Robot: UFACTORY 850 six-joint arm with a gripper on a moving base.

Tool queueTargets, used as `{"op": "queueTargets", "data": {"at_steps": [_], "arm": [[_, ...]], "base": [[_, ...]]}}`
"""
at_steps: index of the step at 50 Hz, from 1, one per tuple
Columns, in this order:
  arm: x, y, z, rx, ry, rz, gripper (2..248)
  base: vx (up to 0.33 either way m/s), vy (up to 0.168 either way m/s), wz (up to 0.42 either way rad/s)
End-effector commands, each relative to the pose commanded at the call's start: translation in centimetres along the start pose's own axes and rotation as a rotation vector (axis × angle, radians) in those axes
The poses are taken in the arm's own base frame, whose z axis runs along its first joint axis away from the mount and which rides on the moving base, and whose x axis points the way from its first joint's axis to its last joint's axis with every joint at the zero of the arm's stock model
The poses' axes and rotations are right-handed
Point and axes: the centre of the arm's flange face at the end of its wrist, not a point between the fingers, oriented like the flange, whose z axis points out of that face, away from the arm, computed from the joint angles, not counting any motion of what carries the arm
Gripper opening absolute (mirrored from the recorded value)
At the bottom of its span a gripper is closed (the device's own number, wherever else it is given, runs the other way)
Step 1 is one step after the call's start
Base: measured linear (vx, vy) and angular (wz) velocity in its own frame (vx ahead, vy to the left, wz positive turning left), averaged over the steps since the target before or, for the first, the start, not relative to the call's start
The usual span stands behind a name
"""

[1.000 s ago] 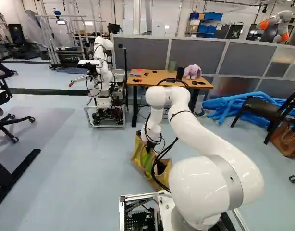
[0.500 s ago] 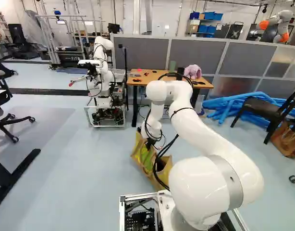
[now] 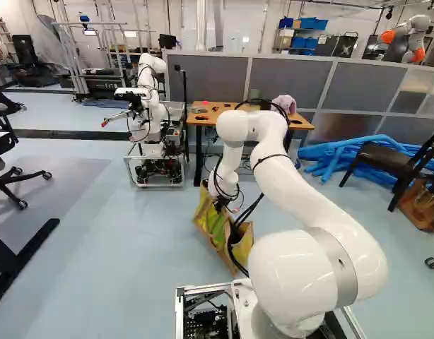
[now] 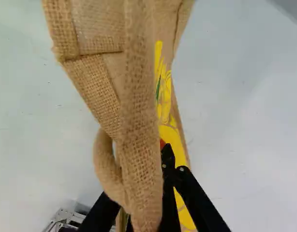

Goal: Pick up the bag on the ground and place it on the table

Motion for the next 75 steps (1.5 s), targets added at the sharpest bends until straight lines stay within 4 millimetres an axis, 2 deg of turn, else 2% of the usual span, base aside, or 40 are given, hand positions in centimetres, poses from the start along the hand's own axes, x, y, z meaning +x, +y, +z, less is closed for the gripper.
{"op": "queueTargets", "data": {"at_steps": [50, 75], "arm": [[4.5, 3.5, -6.0, -0.044, 0.054, 0.01, 30], [5.8, 4.0, -9.1, -0.058, 0.025, -0.027, 30]], "base": [[0.0, 0.0, 0.0], [0.0, 0.0, 0.0]]}}
